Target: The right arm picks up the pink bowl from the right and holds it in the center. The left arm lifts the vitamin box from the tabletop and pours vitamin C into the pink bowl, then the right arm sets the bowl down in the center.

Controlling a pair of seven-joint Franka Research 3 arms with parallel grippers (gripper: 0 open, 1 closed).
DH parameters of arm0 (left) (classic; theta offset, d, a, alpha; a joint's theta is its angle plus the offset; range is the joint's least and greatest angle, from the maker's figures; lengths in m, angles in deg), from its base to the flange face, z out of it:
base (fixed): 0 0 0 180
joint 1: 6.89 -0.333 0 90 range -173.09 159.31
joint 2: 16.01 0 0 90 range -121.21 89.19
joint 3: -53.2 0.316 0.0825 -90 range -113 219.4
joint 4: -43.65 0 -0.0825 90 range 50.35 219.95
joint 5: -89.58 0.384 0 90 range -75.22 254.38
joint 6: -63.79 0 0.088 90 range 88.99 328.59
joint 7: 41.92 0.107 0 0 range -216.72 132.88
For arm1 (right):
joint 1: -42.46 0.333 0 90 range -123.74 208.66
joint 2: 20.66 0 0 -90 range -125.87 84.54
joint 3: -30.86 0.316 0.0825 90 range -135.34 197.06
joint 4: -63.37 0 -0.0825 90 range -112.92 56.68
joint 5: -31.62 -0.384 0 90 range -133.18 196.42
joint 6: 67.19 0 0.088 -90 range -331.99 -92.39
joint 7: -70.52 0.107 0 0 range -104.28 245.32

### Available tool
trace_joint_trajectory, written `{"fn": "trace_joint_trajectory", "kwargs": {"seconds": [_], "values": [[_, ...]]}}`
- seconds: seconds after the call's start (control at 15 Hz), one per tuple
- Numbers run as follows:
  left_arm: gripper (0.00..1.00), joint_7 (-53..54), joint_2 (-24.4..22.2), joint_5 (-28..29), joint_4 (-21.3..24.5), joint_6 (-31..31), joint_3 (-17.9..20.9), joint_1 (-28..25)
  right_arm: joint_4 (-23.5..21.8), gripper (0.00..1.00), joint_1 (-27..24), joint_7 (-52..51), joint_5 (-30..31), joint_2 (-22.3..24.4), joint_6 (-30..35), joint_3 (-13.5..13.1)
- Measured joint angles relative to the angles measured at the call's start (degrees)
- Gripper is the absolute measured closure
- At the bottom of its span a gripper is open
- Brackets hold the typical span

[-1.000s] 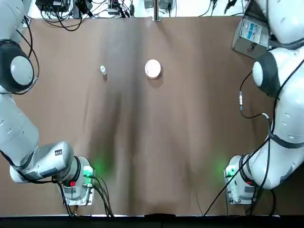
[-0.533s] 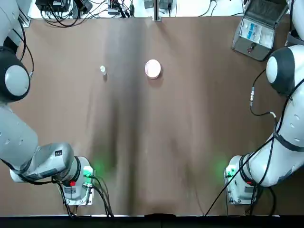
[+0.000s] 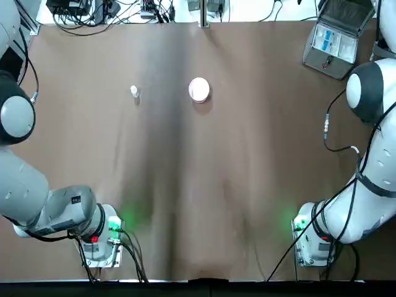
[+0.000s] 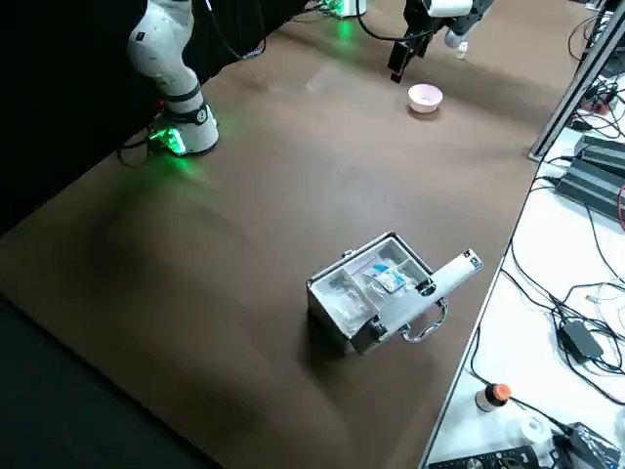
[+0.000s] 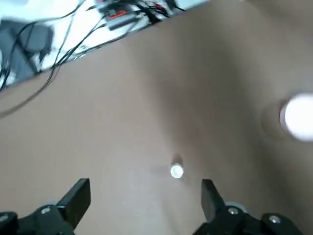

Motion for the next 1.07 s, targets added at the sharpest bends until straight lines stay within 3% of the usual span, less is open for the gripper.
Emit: {"fn": "trace_joint_trajectory", "kwargs": {"seconds": [0.27, 0.47, 0.67, 1.0, 1.07], "values": [[0.0, -9.44, -4.14, 0.61, 0.79, -1.3, -1.13, 0.13, 0.02, 0.0, -0.47, -0.18, 3.35, 0.02, 0.24, 0.07], [0.0, -10.15, -8.36, 0.64, -0.17, -8.81, -1.69, 0.13, 0.19, 0.0, -2.4, -0.19, 4.86, 0.26, 1.43, 1.67], [0.0, -10.77, -10.43, 0.64, -1.64, -12.74, -1.6, -0.25, 0.34, 0.0, -7.81, -1.91, 7.08, 2.02, 1.9, 6.37], [0.0, -10.73, -10.01, 0.83, -1.79, -14.84, 0.39, -3.59, 0.07, 0.0, -17.84, -2.65, 13.32, 8.8, 3.46, 20.51], [0.0, -10.73, -9.92, 0.83, -1.8, -16.17, 0.51, -4.31, -0.24, 0.0, -18.03, -2.65, 13.8, 9.5, 3.58, 20.85]]}}
